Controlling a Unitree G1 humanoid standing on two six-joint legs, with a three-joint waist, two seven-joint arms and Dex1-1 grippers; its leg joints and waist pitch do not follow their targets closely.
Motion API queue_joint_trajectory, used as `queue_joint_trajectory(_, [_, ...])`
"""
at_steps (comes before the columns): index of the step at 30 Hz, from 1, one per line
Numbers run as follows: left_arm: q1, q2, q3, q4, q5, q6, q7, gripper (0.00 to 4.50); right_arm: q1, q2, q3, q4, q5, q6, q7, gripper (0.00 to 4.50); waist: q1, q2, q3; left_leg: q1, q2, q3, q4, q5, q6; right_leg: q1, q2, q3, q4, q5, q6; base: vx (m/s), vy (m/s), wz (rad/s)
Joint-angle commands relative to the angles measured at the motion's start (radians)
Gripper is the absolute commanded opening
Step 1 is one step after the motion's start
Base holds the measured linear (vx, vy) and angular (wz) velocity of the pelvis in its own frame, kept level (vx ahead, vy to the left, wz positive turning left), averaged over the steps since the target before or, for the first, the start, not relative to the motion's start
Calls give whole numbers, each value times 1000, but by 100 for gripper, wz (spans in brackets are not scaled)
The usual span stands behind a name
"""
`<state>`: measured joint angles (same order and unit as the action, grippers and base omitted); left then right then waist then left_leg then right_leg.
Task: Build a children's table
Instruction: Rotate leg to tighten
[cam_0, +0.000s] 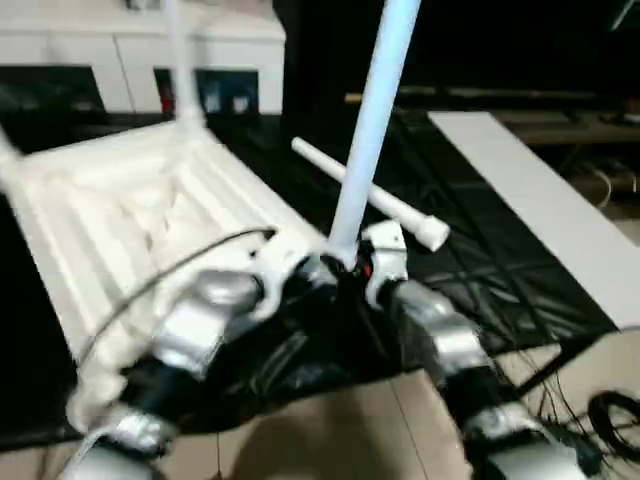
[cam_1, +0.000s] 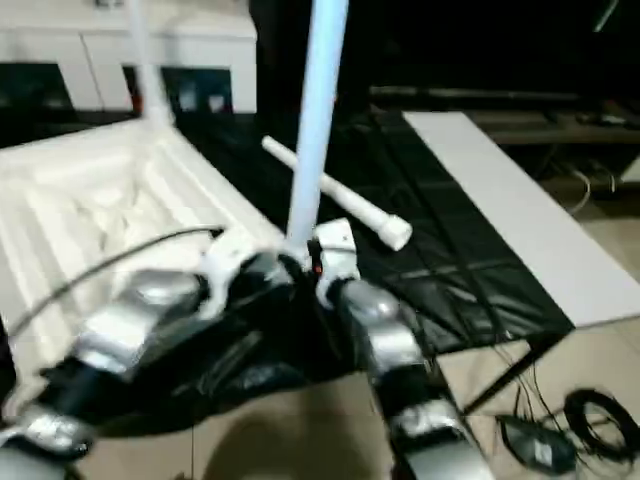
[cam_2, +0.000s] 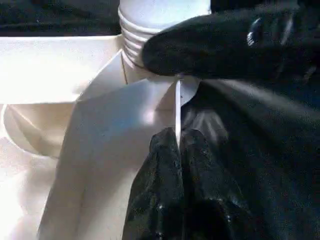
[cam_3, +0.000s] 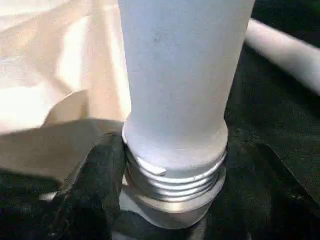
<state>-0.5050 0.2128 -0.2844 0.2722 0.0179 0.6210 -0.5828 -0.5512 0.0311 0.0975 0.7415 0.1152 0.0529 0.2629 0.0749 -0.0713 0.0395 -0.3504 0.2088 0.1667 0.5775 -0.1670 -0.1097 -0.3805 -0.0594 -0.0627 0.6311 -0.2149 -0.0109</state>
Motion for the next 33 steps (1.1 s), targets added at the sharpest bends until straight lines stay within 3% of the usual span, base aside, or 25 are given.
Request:
queue_joint_trajectory(1, [-16,-43,-15,23,-9,-2,32,0,9,29,7,72,-6,20,-30,269,1,18,-48,2,20,-8,-73,-302,-26,27,-74,52,-94,-262,-130,0,0,0])
queue_joint_trajectory(4, [-29,-96,-22,46,7,-35,79,0,9,90,41,72,2,-19,47,269,6,17,-50,1,21,-5,-71,-269,-9,31,-72,51,-88,-185,-138,0,0,0])
queue_joint_trajectory(6, [-31,-106,-29,48,20,-45,87,0,12,107,45,64,12,-32,89,324,10,15,-49,0,21,-4,-72,-258,2,31,-72,51,-89,-182,-136,0,0,0])
queue_joint_trajectory(10, [-29,-81,-36,45,39,-63,82,0,10,97,27,45,14,-74,97,347,11,18,-46,2,22,-7,-76,-298,0,27,-75,50,-98,-265,-119,0,0,0])
queue_joint_trajectory(15, [-17,-15,-51,19,51,-79,17,0,41,24,39,-49,-17,-77,104,393,7,17,-42,0,22,-9,-79,-318,-1,25,-75,50,-102,-298,-112,0,0,0])
queue_joint_trajectory(20, [13,54,-71,-40,53,-68,-72,0,80,-66,37,-150,-39,-40,152,426,8,17,-50,-4,24,-6,-73,-239,11,33,-72,52,-86,-163,-139,0,0,0])
queue_joint_trajectory(21, [25,78,-80,-63,46,-63,-108,0,95,-98,42,-184,-37,-28,191,426,9,16,-51,-5,23,-3,-70,-212,20,32,-71,52,-84,-121,-151,0,0,0])
queue_joint_trajectory(22, [39,110,-90,-89,39,-70,-149,0,116,-143,55,-225,-32,-17,258,426,14,23,-52,-6,22,-2,-68,-184,26,34,-71,52,-79,-81,-157,0,0,0])
queue_joint_trajectory(23, [39,110,-90,-89,39,-70,-149,0,116,-143,55,-225,-32,-17,258,426,17,21,-53,-6,23,-3,-67,-171,30,37,-69,51,-77,-58,-159,0,0,0])
queue_joint_trajectory(24, [64,164,-108,-136,10,-74,-234,0,154,-222,84,-299,-14,-10,400,426,21,20,-55,-6,24,-1,-64,-152,40,38,-68,50,-73,-12,-167,0,0,0])
queue_joint_trajectory(26, [82,206,-122,-171,-11,-111,-305,0,173,-263,97,-337,9,-7,482,426,25,24,-52,-7,25,1,-63,-152,57,37,-67,51,-72,16,-179,0,0,0])
queue_joint_trajectory(28, [102,251,-132,-213,-37,-92,-368,0,183,-300,110,-363,27,-11,552,426,27,24,-48,-6,26,2,-67,-185,53,35,-66,49,-76,-41,-188,0,0,0])
queue_joint_trajectory(29, [113,277,-139,-236,-52,-97,-411,0,186,-318,113,-376,38,-2,586,426,27,18,-46,-6,26,2,-69,-199,51,34,-67,49,-80,-70,-185,0,0,0])
queue_joint_trajectory(31, [128,318,-147,-272,-68,-85,-463,0,186,-344,117,-395,54,13,643,426,30,24,-43,2,28,0,-73,-258,33,28,-69,50,-88,-176,-176,0,0,0])
queue_joint_trajectory(32, [132,332,-147,-280,-70,-87,-479,0,180,-353,120,-391,54,10,662,426,33,19,-42,2,30,-1,-73,-262,31,26,-71,51,-88,-196,-173,0,0,0])
queue_joint_trajectory(33, [132,334,-147,-281,-70,-88,-481,0,179,-354,121,-390,53,10,665,426,34,21,-41,4,30,0,-75,-264,29,24,-70,52,-90,-204,-171,0,0,0])
